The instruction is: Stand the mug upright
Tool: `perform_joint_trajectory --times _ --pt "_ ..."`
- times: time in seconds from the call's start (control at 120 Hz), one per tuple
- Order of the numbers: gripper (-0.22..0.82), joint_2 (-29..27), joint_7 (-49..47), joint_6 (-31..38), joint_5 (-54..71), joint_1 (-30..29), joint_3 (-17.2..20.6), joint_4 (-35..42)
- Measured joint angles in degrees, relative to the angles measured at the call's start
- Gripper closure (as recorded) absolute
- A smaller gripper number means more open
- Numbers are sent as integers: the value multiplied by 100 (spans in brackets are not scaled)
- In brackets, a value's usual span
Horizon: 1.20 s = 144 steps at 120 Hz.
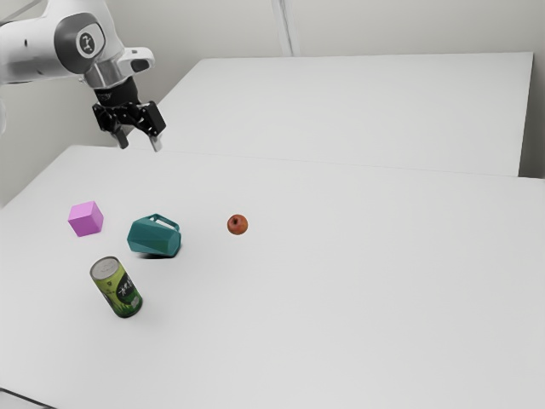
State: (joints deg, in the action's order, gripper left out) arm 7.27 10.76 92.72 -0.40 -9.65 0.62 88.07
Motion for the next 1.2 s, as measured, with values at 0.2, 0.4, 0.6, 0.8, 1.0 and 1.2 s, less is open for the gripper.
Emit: perform_joint_trajectory --times 0.2,0.4,0.6,0.8,1.0,1.2 --pt "0 -5 -17 -17 -10 7 4 -1" --pt "0 -18 -30 -25 -191 12 -58 65" --pt "0 -48 309 -124 -1345 -220 -870 184" --pt "0 366 1071 -280 -2671 -961 -1205 349" --pt "0 1274 1903 -394 -3567 -1524 -1202 258" --pt "0 1893 2557 -412 -4131 -1599 -1194 249"
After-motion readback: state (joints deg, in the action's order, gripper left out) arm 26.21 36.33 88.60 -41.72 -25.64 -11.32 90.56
